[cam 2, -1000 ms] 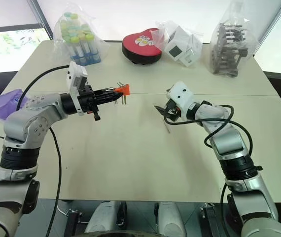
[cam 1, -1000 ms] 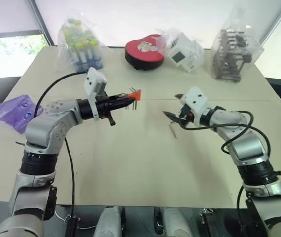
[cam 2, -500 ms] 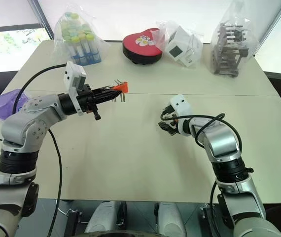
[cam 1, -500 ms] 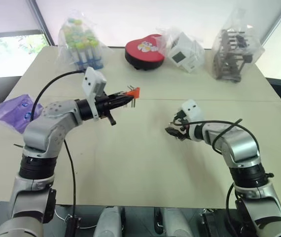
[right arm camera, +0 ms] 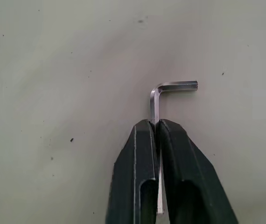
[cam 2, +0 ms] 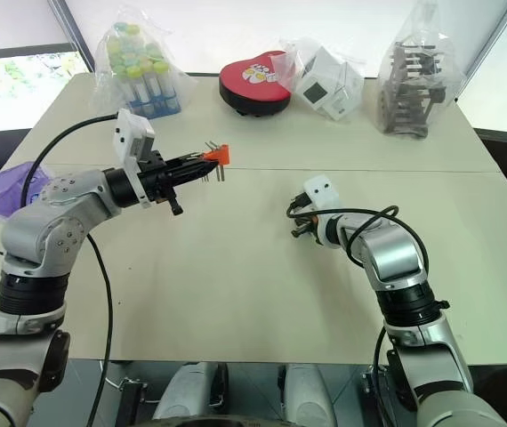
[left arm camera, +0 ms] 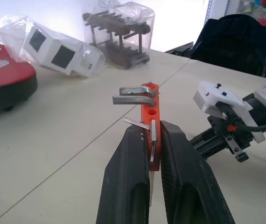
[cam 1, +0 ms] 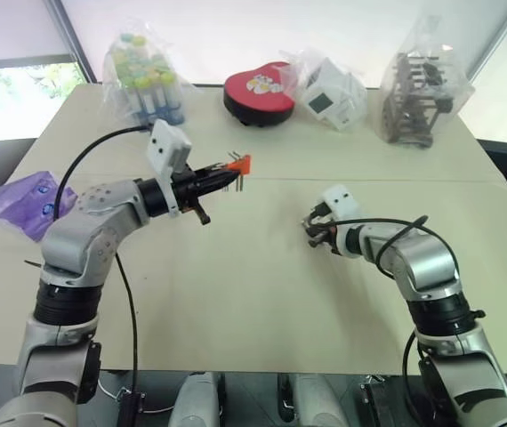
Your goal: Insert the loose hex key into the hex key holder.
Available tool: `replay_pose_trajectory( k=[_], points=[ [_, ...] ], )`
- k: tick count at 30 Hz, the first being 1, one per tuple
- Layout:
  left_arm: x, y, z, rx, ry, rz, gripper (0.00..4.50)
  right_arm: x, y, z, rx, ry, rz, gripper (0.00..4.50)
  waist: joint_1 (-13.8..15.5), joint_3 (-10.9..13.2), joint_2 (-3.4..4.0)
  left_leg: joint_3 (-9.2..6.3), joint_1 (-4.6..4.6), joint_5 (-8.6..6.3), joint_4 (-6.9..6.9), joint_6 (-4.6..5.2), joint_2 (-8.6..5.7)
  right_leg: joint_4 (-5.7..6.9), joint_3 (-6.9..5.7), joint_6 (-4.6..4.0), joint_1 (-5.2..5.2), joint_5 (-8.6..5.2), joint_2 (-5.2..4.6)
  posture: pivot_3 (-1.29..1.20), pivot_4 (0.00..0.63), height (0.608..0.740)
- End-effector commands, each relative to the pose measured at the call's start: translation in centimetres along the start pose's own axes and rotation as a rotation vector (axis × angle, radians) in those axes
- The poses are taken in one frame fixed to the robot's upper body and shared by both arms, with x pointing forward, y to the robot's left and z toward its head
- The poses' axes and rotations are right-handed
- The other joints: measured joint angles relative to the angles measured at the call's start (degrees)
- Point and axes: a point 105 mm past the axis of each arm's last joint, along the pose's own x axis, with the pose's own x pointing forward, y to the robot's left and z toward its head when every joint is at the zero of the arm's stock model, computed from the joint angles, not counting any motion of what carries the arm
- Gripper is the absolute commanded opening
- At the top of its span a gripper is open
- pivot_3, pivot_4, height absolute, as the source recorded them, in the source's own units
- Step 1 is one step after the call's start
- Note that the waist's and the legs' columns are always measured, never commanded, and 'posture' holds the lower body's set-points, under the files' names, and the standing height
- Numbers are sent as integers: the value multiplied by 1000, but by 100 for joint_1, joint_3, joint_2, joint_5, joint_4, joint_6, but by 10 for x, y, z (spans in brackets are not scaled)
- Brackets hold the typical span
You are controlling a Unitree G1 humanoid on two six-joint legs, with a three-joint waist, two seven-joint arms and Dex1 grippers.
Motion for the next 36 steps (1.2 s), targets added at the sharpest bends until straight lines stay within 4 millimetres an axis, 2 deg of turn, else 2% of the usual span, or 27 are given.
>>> replay_pose_trajectory(
  k=[1, 3, 4, 7, 10, 12, 13, 17, 19, 22, 29, 36],
  points=[
    [-5, -2, 13, 30, -41, 2, 0, -1, 5, 19, -17, -90, 20, 44, -2, 0, 0, 0, 0, 0, 0, 0, 0, 0, 0, 0, 0, 0, 0, 0, 150, 740],
    [-5, -3, 13, 24, -41, -2, 0, -6, 8, 41, -52, -234, 26, 44, -5, 0, 0, 0, 0, 0, 0, 0, 1, 0, 0, 0, -1, 0, 1, 0, 150, 740],
    [-4, -3, 12, 21, -41, -5, 0, -12, 9, 59, -87, -358, 13, 44, -9, 0, 0, -1, 0, 0, -1, 0, 1, 0, 0, 0, -1, 0, 2, 0, 150, 740],
    [-2, -4, 9, 12, -37, -15, 0, -42, 6, 113, -132, -747, -85, 44, -1, 0, 0, 0, -1, 0, -4, 0, 1, 0, 1, 1, -4, 0, 4, 0, 150, 740],
    [1, -5, 9, 8, -38, -23, 0, -69, 8, 140, -129, -1000, -112, 44, 10, 0, 0, 0, -3, 0, -4, 0, 2, -1, 1, 1, -5, 0, 4, 0, 150, 740],
    [4, -5, 10, 2, -46, -32, 0, -96, 11, 161, -20, -1213, -79, 44, 12, 0, 0, -1, -5, 0, -4, -1, 1, -3, 1, 1, -4, 0, 3, 0, 150, 740],
    [5, -4, 11, 0, -50, -34, 0, -103, 14, 166, 26, -1262, -50, 44, 8, 0, 0, -1, -4, 0, -4, -1, 2, -2, 2, 1, -4, 0, 3, 0, 150, 740],
    [10, -3, 13, 0, -62, -47, 0, -109, 28, 172, 204, -1339, 123, 44, 1, 0, 1, -3, -2, 1, -4, -2, 4, 4, 2, 1, -4, 0, 4, 0, 150, 740],
    [12, -2, 15, 0, -68, -53, 0, -108, 35, 173, 231, -1349, 164, 44, 0, 0, 1, -3, -2, 1, -4, -2, 4, 4, 2, 1, -4, 0, 3, 0, 150, 740],
    [21, -2, 22, 10, -91, -68, 0, -100, 55, 174, 285, -1369, 221, 44, 1, 1, 2, -2, -2, 1, -4, -2, 3, 4, 2, 0, -4, 1, 3, 0, 150, 740],
    [26, 0, 27, 22, -100, -82, 0, -83, 75, 170, 268, -1368, 198, 44, -14, 1, 3, -1, -2, 1, -6, -1, 3, 2, 4, 0, -5, 0, 4, 0, 150, 740],
    [25, 0, 28, 25, -97, -89, 0, -71, 77, 165, 220, -1363, 147, 44, -11, 1, 3, -2, -2, 1, -6, -1, 3, 2, 3, 0, -5, 0, 4, 0, 150, 740]
  ],
)
